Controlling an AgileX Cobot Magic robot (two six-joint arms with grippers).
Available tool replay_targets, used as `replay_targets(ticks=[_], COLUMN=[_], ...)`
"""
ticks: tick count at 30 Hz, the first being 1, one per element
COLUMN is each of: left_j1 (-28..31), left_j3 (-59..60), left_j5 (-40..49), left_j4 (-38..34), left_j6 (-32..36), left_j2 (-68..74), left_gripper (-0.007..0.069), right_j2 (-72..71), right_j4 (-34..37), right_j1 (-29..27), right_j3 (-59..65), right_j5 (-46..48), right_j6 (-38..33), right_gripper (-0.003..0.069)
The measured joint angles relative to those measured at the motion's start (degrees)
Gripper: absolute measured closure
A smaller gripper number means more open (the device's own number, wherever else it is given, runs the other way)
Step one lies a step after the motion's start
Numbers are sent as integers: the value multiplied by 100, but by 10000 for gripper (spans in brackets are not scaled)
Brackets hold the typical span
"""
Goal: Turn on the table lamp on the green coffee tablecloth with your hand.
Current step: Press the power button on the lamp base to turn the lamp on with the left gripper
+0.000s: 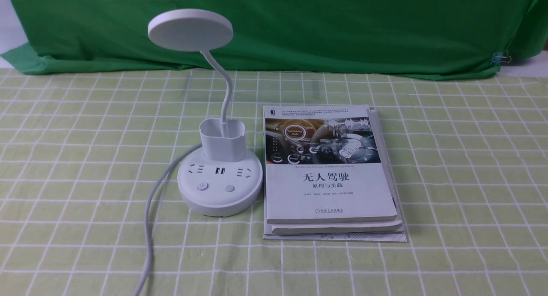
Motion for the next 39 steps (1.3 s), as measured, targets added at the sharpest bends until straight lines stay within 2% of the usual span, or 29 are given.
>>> replay_targets(ticks=[3, 6, 9, 15, 16, 17, 19, 20, 22, 24, 27, 28, 30, 34, 39], left_j1=[0, 0, 0, 0, 0, 0, 0, 0, 0, 0, 0, 0, 0, 0, 0], left_j3=[0, -65, -481, -1802, -2099, -2129, -2346, -2346, -2361, -2361, -2368, -2397, -2436, -2845, -3858], left_j5=[-1050, -1425, -1063, 234, 778, 778, 1342, 1342, 1511, 1399, 1199, 1097, 1172, 2092, 3390], left_j4=[-106, -132, -133, -136, -143, -143, -25, -25, 564, 629, 218, -249, -482, -760, -1677], left_j6=[-407, -549, -656, -779, -890, -890, -911, -911, -656, -733, -1087, -1314, -1331, -1030, 310], left_j2=[0, 13, 287, 1612, 2076, 2132, 2869, 2922, 3614, 4008, 4453, 4778, 5142, 5885, 6831], left_gripper=[440, 438, 437, 431, 428, 428, 426, 426, 425, 425, 425, 424, 422, 418, 417], right_j2=[0, 0, 0, 0, 0, 0, 0, 0, 0, 0, 0, 0, 0, 0, 0], right_j4=[0, 0, 0, 0, 0, 0, 0, 0, 0, 0, 0, 0, 0, 0, 0], right_j1=[0, 0, 0, 0, 0, 0, 0, 0, 0, 0, 0, 0, 0, 0, 0], right_j3=[0, 0, 0, 0, 0, 0, 0, 0, 0, 0, 0, 0, 0, 0, 0], right_j5=[0, 0, 0, 0, 0, 0, 0, 0, 0, 0, 0, 0, 0, 0, 0], right_j6=[0, 0, 0, 0, 0, 0, 0, 0, 0, 0, 0, 0, 0, 0, 0], right_gripper=[414, 414, 414, 414, 414, 414, 414, 414, 414, 414, 414, 414, 414, 414, 414])
